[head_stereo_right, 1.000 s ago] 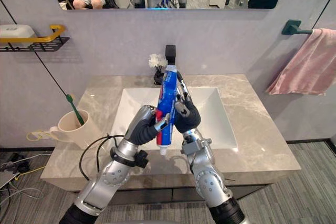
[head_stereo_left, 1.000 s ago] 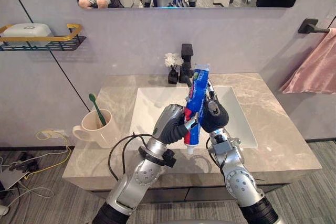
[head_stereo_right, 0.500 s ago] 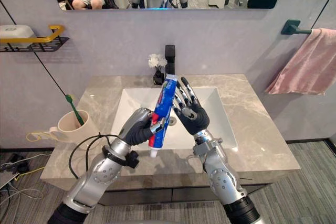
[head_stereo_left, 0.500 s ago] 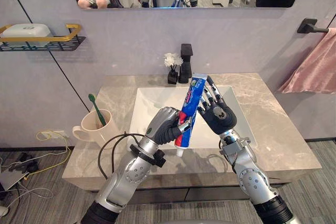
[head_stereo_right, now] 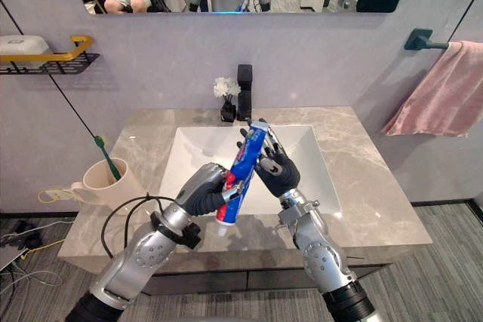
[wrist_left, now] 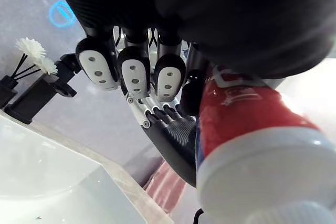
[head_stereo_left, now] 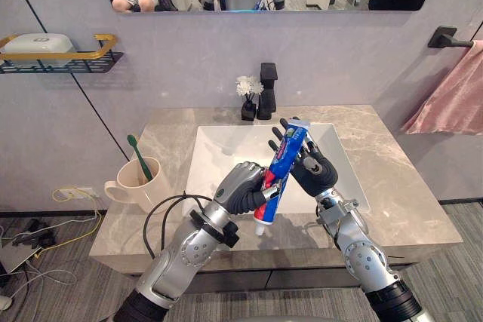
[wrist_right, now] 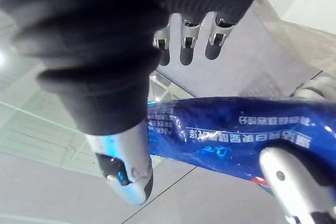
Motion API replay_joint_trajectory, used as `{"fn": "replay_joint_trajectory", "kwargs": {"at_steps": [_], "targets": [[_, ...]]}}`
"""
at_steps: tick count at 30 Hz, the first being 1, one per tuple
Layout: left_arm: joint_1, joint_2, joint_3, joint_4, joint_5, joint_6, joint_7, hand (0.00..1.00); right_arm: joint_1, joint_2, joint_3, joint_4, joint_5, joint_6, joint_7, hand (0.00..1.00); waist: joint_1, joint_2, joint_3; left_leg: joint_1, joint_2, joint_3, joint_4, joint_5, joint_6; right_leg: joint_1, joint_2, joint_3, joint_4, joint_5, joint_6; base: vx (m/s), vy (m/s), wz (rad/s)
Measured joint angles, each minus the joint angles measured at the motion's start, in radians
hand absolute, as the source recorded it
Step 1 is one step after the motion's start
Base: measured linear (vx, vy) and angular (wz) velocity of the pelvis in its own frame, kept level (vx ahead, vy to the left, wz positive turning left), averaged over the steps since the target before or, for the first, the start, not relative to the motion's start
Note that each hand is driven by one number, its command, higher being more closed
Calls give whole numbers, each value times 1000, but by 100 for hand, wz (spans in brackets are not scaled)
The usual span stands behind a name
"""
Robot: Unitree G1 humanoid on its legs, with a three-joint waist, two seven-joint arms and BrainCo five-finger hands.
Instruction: Organize washtable
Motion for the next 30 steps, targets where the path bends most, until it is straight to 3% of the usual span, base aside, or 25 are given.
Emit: {"fn": "replay_joint_trajectory", "kwargs": {"at_steps": [7,8,30], "targets": [[-2,7,-16,0,0,0,0,100,0,1,47,0,-4,7,1,0,0,-1,0,-2,-1,-3,0,0,0,0,0,-4,0,0,0,0,0,0],[-3,7,-17,0,0,1,0,100,0,2,51,0,-5,7,2,100,0,-1,0,-2,-1,-3,0,0,0,-1,0,-5,0,0,0,0,0,0],[-39,11,-68,44,-9,4,3,100,-22,-8,76,0,-31,-25,-6,100,0,-12,-6,-17,-1,-1,-2,13,1,-18,0,-8,-1,14,-4,0,0,0]]}}
